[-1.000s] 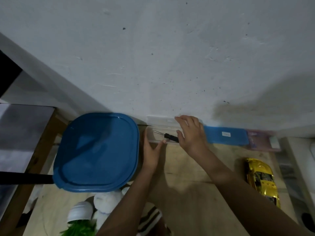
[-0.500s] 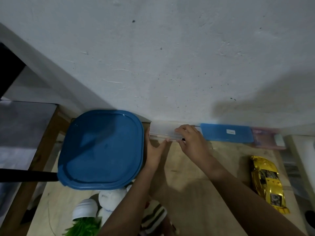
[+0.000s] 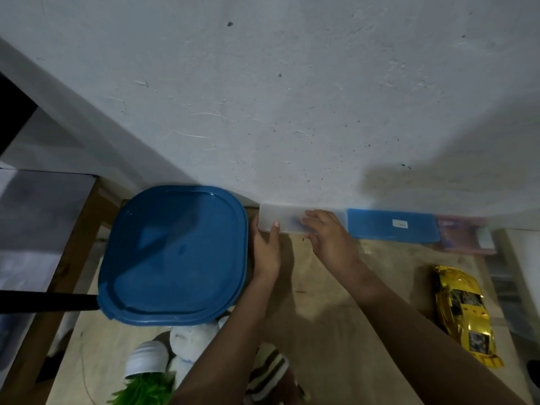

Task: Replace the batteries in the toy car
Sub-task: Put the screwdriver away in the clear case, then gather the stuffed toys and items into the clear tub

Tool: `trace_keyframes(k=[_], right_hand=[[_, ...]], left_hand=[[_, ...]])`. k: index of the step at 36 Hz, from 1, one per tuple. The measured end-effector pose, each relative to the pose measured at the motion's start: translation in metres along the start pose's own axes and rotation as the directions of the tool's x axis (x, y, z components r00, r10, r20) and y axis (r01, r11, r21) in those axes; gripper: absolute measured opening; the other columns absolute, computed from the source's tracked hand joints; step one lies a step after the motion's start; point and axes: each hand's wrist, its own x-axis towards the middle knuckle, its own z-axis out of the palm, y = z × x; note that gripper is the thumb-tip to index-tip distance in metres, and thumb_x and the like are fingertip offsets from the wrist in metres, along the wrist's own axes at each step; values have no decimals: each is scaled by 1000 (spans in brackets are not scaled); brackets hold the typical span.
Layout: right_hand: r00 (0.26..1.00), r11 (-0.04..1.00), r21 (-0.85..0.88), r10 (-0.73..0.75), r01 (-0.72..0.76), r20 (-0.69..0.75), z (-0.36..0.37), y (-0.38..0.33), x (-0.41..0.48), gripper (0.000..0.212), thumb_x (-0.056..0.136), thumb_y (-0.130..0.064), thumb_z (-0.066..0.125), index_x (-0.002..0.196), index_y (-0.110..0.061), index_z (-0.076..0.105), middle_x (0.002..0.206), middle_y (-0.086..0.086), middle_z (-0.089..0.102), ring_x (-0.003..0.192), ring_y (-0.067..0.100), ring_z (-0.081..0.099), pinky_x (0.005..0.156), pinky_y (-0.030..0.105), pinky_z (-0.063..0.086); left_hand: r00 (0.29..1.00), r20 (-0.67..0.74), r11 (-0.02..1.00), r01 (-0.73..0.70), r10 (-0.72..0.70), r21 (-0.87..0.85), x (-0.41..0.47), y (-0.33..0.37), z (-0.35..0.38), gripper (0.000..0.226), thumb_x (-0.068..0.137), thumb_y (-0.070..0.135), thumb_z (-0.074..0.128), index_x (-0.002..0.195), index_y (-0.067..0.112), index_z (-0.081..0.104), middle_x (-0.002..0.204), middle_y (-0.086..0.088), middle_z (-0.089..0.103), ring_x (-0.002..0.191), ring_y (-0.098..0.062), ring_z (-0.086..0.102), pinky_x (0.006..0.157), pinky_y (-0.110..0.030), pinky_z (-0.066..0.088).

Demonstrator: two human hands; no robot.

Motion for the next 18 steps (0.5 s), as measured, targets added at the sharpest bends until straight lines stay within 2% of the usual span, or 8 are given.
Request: trace_keyframes(k=[4, 10, 13, 15, 18], right_hand=[[1000, 998, -63, 13, -12, 14, 4, 0, 2, 47, 93, -12, 52, 138, -22, 42, 145, -3, 39, 135, 14, 31, 114, 32, 23], [998, 996, -83, -28, 33, 58, 1, 2, 2, 54, 91, -2, 52, 140, -23, 40, 148, -3, 36, 137, 14, 30, 115, 34, 28], [989, 995, -30, -86, 90, 121, -11, 8, -3, 50, 90, 0, 48, 137, -17, 46, 148, 1, 37, 136, 18, 33, 112, 33, 31], [995, 997, -6, -80, 80, 62, -19, 10, -7, 44, 89, 0, 46, 130, -11, 53, 144, 8, 43, 132, 23, 39, 108, 35, 34], [997, 994, 72, -78, 77, 5, -30, 3, -13, 37, 87, 3, 47, 123, -1, 57, 132, 17, 53, 123, 30, 47, 103, 32, 33]], left_hand=[[998, -9, 998, -58, 58, 26, -7, 7, 1, 43, 95, 24, 53, 136, 15, 40, 132, -8, 52, 122, -19, 49, 106, -40, 41], [990, -73, 975, -104, 120, 196, -16, 15, 7, 36, 98, 26, 47, 131, 12, 44, 123, -7, 57, 110, -14, 54, 97, -29, 44], [993, -90, 952, -41, 71, 305, -19, 24, 10, 33, 95, 15, 49, 127, 7, 46, 118, -11, 57, 106, -22, 56, 94, -34, 47], [994, -77, 931, -47, 80, 363, -21, 31, 11, 36, 91, 10, 52, 127, 7, 47, 122, -11, 53, 106, -23, 54, 94, -37, 48], [996, -10, 917, -80, 91, 391, -35, 45, 7, 47, 88, 14, 58, 133, 8, 43, 130, -7, 46, 112, -21, 51, 97, -38, 47]])
